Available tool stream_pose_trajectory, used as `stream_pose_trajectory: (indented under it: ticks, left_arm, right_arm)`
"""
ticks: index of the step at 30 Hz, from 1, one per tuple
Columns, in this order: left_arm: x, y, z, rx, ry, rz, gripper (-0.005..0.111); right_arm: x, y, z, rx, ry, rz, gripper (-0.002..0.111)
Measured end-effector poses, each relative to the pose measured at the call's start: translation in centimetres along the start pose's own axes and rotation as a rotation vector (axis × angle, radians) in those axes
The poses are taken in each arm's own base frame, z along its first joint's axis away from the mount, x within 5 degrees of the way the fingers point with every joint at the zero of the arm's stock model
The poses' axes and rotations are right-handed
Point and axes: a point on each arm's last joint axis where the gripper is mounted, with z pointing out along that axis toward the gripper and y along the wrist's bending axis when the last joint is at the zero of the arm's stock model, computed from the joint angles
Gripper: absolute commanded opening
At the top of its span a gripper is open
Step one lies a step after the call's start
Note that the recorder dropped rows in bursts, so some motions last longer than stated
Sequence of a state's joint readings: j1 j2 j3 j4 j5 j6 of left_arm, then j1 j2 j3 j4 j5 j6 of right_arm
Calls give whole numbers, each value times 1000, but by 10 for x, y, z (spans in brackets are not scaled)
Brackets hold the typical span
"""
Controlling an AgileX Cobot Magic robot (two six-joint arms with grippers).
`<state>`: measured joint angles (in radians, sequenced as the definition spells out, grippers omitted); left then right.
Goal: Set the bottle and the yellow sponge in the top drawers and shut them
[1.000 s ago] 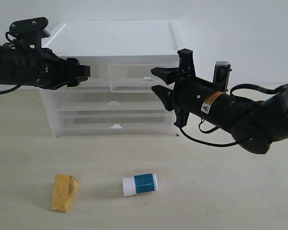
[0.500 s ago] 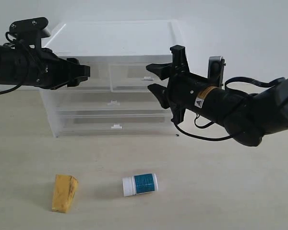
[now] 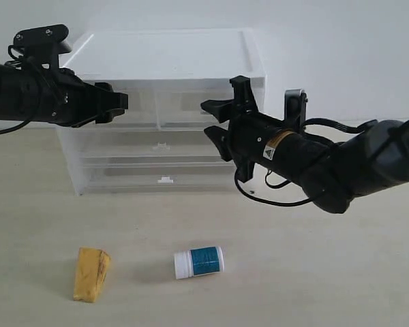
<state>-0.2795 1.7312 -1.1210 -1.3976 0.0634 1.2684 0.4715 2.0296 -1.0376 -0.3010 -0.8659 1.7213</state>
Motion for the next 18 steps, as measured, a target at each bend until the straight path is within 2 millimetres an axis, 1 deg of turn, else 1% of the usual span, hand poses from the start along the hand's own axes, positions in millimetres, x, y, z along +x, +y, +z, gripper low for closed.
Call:
stream_pose_trajectory:
  ticks: [3, 5, 6, 7, 10, 13, 18]
  left_arm:
    - [0, 0, 0, 0, 0, 0, 60]
    - [0, 0, 0, 0, 0, 0, 60]
    - [0, 0, 0, 0, 0, 0, 60]
    - [0, 0, 0, 0, 0, 0, 60]
    - [0, 0, 0, 0, 0, 0, 60]
    - [0, 0, 0, 0, 0, 0, 60]
    - [0, 0, 0, 0, 0, 0, 60]
  right_arm:
    - [-1, 1, 4, -21, 1, -9, 46]
    - [-2, 2, 4, -36, -8, -24, 43]
    - [-2, 3, 4, -42, -12, -26, 39]
    - [-2, 3, 4, -45, -16, -31, 30]
    - [-2, 3, 4, -45, -22, -60, 13]
    - [-2, 3, 4, -46, -25, -63, 0]
    - [-1, 2, 5, -44, -26, -62, 0]
